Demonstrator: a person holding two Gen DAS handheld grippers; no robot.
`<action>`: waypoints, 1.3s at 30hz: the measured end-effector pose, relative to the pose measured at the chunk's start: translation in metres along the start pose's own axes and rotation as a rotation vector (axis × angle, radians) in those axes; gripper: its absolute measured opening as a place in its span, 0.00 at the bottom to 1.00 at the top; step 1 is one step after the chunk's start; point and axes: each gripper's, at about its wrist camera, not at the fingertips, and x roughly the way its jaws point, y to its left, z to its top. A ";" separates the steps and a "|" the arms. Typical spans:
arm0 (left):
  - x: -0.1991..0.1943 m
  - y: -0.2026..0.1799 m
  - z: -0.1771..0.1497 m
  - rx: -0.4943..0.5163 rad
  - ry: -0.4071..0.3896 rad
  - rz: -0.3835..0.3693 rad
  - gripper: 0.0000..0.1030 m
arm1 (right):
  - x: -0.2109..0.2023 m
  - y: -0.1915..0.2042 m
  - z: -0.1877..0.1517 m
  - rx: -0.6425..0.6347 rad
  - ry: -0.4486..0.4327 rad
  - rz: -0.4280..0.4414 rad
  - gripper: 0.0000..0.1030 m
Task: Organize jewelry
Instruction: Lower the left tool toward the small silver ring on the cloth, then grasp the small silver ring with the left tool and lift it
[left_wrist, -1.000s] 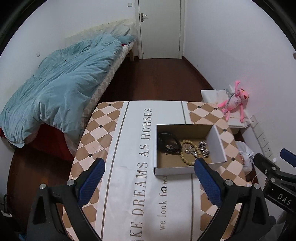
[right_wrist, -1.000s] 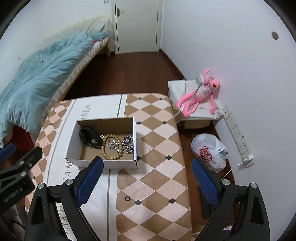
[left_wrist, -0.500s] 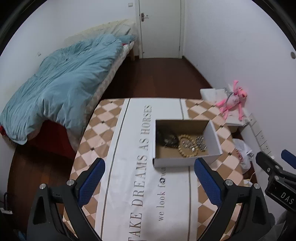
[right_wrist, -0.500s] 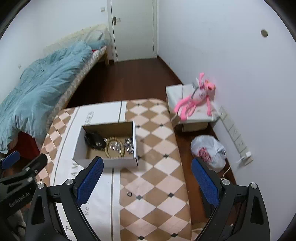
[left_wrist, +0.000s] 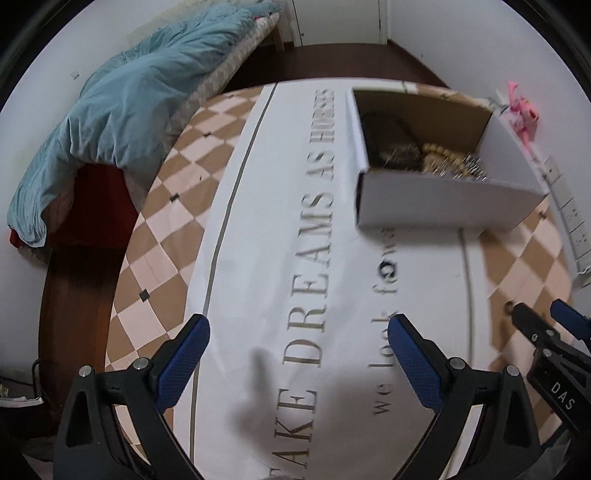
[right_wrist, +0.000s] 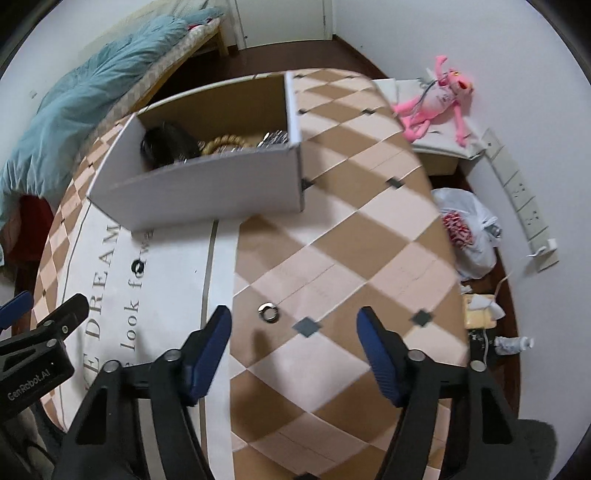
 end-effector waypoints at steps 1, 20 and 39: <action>0.004 0.001 -0.002 0.001 0.010 0.003 0.95 | 0.005 0.003 -0.002 -0.006 0.000 0.004 0.59; 0.030 -0.008 0.005 0.006 0.035 -0.055 0.95 | 0.005 -0.003 -0.004 0.017 -0.058 -0.016 0.13; 0.039 -0.046 0.026 0.089 -0.026 -0.189 0.11 | -0.002 -0.035 0.006 0.096 -0.070 -0.043 0.13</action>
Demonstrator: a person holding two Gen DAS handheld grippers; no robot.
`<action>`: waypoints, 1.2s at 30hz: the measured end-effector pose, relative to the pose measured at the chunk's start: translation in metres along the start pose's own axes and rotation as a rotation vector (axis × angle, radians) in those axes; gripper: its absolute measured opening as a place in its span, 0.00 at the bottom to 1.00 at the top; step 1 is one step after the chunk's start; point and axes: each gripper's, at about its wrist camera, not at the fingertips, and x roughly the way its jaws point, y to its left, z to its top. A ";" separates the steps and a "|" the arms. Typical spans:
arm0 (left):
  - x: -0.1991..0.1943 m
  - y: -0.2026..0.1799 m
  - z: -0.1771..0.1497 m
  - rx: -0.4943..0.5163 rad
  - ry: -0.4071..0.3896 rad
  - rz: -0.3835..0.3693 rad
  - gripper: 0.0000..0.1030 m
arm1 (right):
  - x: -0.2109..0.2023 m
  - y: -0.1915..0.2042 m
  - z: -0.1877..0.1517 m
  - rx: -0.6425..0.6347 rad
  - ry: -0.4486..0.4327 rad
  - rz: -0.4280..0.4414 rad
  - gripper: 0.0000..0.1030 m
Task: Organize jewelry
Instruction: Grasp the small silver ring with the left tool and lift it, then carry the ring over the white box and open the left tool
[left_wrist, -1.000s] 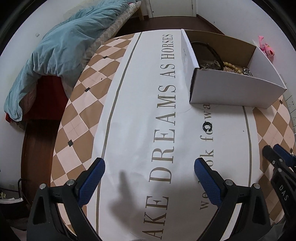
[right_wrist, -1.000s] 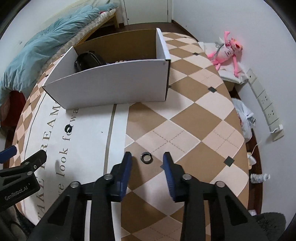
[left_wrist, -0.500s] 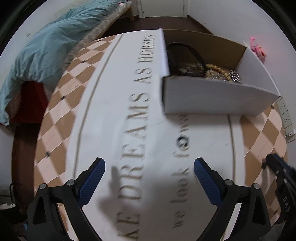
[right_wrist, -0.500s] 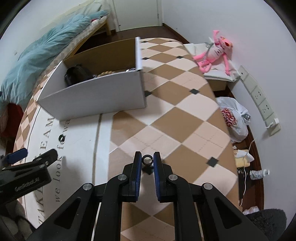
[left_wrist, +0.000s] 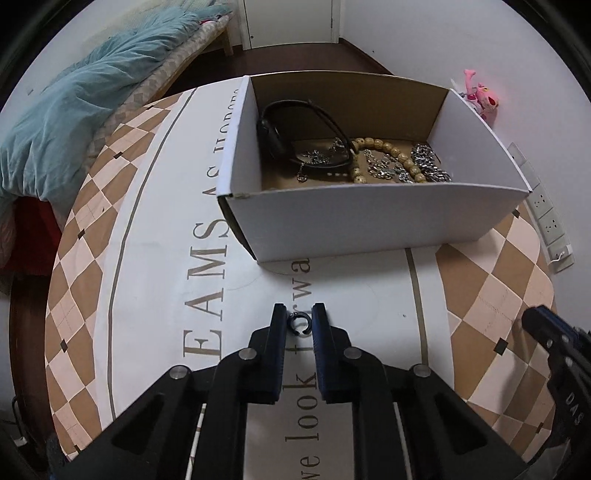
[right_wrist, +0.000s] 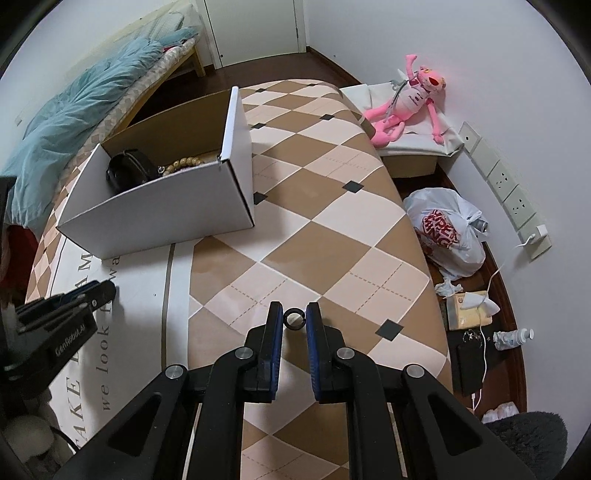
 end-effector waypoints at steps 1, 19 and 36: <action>-0.002 0.000 -0.003 -0.001 -0.004 0.000 0.11 | -0.001 0.000 0.001 0.004 -0.003 0.003 0.13; -0.116 0.004 0.024 -0.015 -0.185 -0.095 0.11 | -0.092 0.025 0.044 -0.041 -0.142 0.108 0.13; -0.072 0.022 0.111 -0.059 0.003 -0.160 0.11 | -0.041 0.049 0.150 -0.047 0.038 0.270 0.13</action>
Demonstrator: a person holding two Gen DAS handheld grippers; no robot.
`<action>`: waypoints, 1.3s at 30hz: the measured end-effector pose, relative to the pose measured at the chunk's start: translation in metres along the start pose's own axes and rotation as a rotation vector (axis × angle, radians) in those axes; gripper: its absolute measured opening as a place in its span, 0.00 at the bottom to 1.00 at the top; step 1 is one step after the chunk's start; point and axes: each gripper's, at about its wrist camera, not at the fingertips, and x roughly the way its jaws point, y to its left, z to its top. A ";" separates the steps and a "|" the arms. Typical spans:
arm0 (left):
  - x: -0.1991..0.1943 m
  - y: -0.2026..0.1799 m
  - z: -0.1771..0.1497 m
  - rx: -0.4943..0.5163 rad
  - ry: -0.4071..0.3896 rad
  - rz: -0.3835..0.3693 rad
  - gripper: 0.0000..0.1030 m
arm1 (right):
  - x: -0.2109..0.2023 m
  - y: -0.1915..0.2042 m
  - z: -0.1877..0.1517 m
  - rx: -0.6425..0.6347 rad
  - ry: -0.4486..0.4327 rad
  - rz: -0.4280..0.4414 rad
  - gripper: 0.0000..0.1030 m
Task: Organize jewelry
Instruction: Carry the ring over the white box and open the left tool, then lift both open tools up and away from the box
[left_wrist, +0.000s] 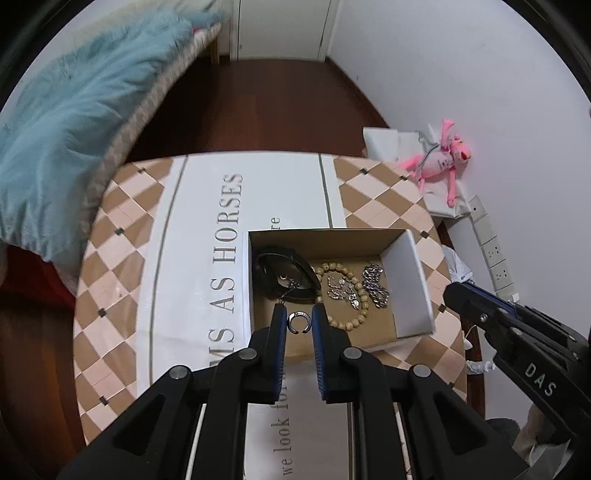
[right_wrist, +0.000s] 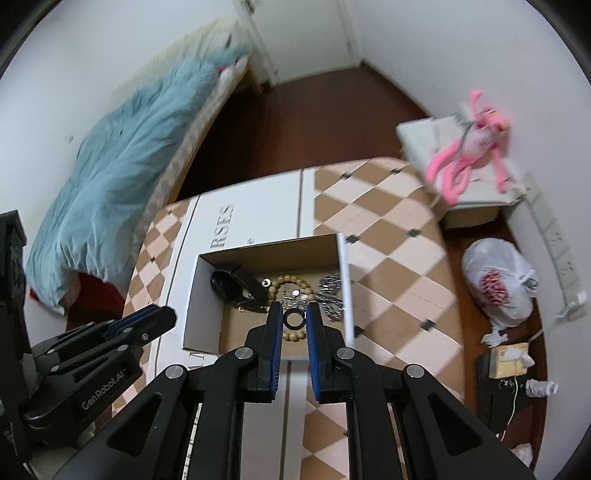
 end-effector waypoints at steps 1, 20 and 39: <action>0.005 0.002 0.005 -0.010 0.016 -0.003 0.11 | 0.009 0.000 0.006 -0.005 0.022 0.002 0.13; 0.007 0.010 0.036 -0.033 0.029 0.113 0.90 | 0.037 -0.015 0.036 -0.027 0.132 -0.102 0.42; -0.009 0.012 -0.018 -0.021 -0.023 0.207 0.95 | 0.007 -0.002 -0.025 -0.095 0.082 -0.304 0.92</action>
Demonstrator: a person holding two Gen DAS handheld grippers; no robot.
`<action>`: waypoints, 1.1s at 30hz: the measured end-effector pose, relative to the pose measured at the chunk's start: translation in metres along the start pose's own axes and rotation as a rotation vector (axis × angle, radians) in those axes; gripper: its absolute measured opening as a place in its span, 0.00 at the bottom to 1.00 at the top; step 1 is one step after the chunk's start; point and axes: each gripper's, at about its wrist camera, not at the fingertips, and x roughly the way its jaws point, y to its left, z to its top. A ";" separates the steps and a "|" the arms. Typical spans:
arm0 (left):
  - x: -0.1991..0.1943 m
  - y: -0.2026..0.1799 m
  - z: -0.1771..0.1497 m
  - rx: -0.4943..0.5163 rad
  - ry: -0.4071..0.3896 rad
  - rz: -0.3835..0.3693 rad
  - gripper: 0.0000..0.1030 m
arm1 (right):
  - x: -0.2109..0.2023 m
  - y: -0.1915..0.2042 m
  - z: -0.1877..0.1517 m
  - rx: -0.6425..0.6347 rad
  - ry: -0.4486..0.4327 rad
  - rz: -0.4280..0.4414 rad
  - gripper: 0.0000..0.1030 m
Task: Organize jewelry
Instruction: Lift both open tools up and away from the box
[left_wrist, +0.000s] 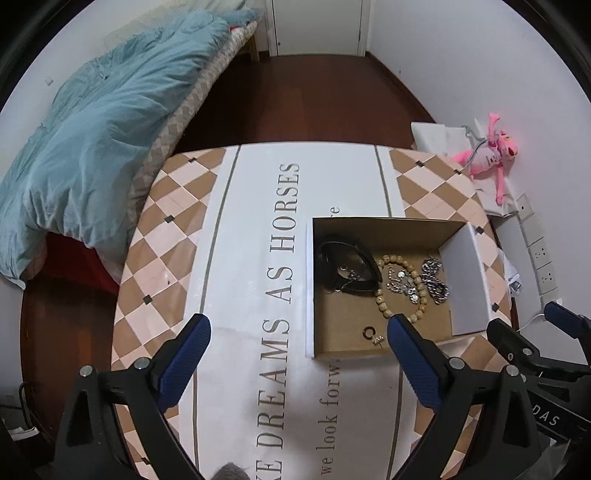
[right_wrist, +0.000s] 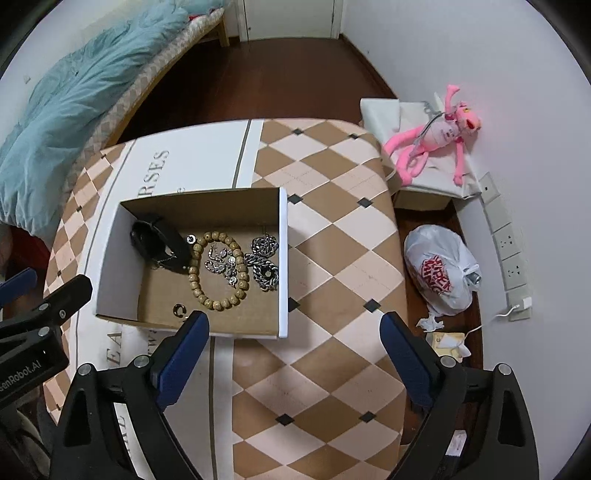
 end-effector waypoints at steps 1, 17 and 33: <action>-0.005 0.001 -0.002 -0.003 -0.012 0.002 0.95 | -0.010 -0.001 -0.004 0.004 -0.019 -0.005 0.92; -0.144 0.005 -0.050 0.019 -0.257 -0.016 0.95 | -0.171 -0.007 -0.066 0.059 -0.297 -0.041 0.93; -0.215 0.008 -0.079 0.000 -0.362 -0.036 0.95 | -0.271 -0.003 -0.104 0.041 -0.469 -0.067 1.00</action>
